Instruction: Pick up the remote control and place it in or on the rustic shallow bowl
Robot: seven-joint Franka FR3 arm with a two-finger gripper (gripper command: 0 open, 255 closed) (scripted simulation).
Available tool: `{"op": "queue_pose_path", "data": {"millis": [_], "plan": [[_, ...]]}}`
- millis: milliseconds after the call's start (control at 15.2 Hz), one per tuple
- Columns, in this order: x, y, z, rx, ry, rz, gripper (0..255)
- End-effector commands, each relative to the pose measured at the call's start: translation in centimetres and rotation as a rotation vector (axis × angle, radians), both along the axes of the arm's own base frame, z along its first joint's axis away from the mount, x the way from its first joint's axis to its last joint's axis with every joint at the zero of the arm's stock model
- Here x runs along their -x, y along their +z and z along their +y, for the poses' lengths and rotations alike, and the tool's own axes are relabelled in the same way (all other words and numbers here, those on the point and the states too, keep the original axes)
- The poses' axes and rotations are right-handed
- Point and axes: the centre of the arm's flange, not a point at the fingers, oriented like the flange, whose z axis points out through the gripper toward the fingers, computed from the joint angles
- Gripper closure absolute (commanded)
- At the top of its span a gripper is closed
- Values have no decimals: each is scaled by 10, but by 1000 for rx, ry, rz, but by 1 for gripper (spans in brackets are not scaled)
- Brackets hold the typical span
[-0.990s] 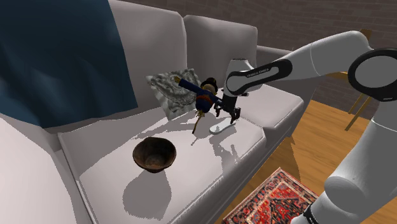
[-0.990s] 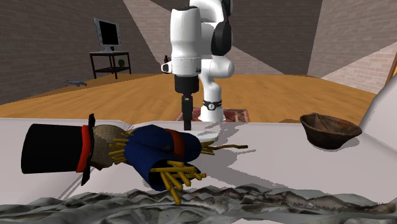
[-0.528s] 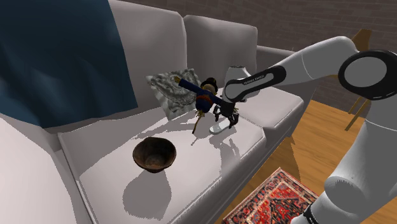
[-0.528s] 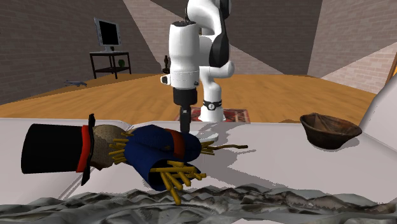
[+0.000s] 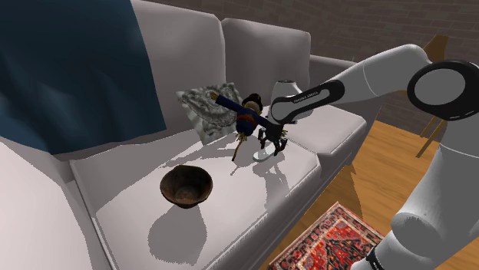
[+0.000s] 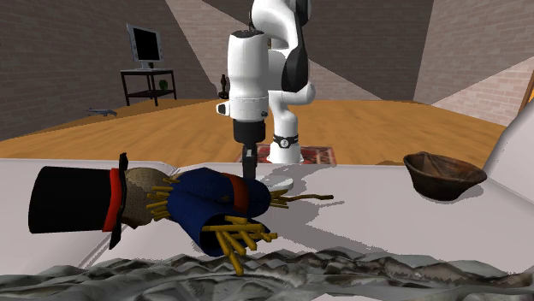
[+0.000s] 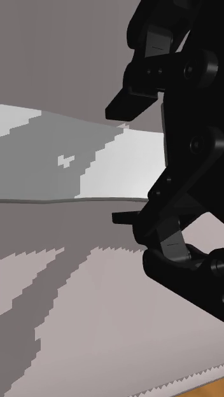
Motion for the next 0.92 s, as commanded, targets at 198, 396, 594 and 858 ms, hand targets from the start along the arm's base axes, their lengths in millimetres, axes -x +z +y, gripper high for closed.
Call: {"op": "queue_pose_path", "data": {"millis": [198, 396, 594, 858], "plan": [[0, 0, 0, 0, 0, 0, 255], [0, 0, 0, 0, 0, 0, 255], [0, 5, 0, 0, 0, 0, 255], [0, 26, 0, 0, 0, 0, 255]]}}
